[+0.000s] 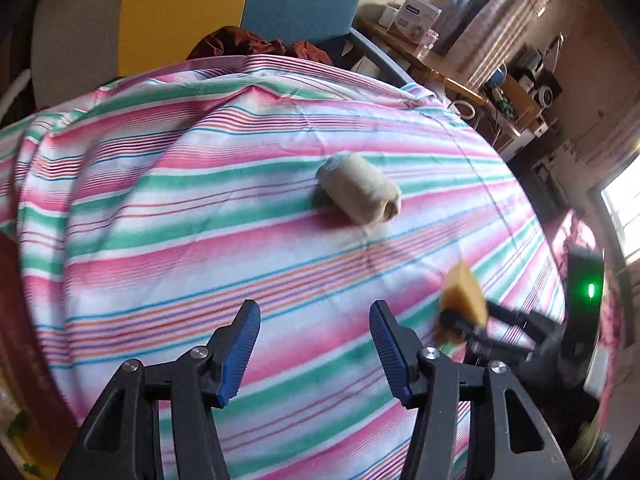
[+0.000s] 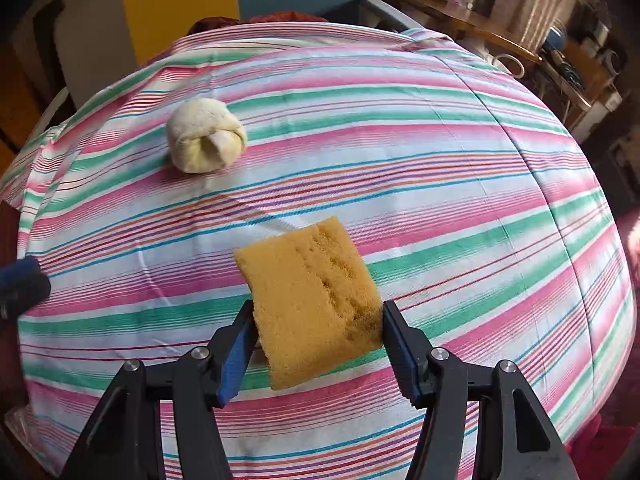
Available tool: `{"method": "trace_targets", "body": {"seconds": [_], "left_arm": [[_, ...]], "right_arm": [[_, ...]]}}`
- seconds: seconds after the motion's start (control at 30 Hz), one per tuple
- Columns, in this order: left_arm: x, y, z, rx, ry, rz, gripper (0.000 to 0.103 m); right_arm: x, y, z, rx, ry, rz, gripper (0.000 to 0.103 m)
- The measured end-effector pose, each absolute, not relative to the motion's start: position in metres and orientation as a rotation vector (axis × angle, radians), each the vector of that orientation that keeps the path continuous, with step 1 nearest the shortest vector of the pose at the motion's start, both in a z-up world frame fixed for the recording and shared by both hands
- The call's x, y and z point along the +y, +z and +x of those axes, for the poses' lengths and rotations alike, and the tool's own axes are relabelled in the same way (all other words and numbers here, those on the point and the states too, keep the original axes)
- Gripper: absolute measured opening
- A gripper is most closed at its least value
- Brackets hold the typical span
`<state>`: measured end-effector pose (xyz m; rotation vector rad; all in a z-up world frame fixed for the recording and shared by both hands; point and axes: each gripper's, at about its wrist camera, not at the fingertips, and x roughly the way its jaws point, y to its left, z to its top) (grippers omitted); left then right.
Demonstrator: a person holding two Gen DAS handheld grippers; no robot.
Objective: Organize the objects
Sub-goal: 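Grasp the beige knitted sock bundle with the left gripper, then carry the sock bundle into the gold tray and open the left gripper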
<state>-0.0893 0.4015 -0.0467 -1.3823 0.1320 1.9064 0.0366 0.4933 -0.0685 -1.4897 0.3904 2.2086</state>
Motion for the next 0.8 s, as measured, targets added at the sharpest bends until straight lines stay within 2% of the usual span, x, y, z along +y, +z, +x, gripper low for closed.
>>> {"method": "trace_targets", "body": {"seconds": [0.13,0.23,0.37,0.6,0.67,0.8], "left_arm": [[0.434,-0.055,-0.110,0.011,1.854,-1.447,0.058],[0.458,-0.062,-0.127,-0.092,1.837,-1.511,0.073],[0.490,-0.068,-0.142,-0.112,1.861,-1.526,0.076],[0.530,-0.094,-0.150,0.049,1.938,-1.541,0.075],[0.532,-0.092,-0.142,0.128,1.940,-1.494,0.067],[0.512,-0.087,-0.132,0.144,1.932,-1.442,0.063]], "right_arm": [[0.495,-0.068,0.038,0.407,2.211,-1.492,0.062],[0.495,-0.070,0.037,0.411,2.212,-1.504,0.063],[0.496,-0.073,0.037,0.438,2.210,-1.522,0.064],[0.497,-0.077,0.036,0.469,2.214,-1.544,0.065],[0.498,-0.077,0.036,0.475,2.213,-1.546,0.065],[0.497,-0.077,0.036,0.465,2.221,-1.548,0.063]]}}
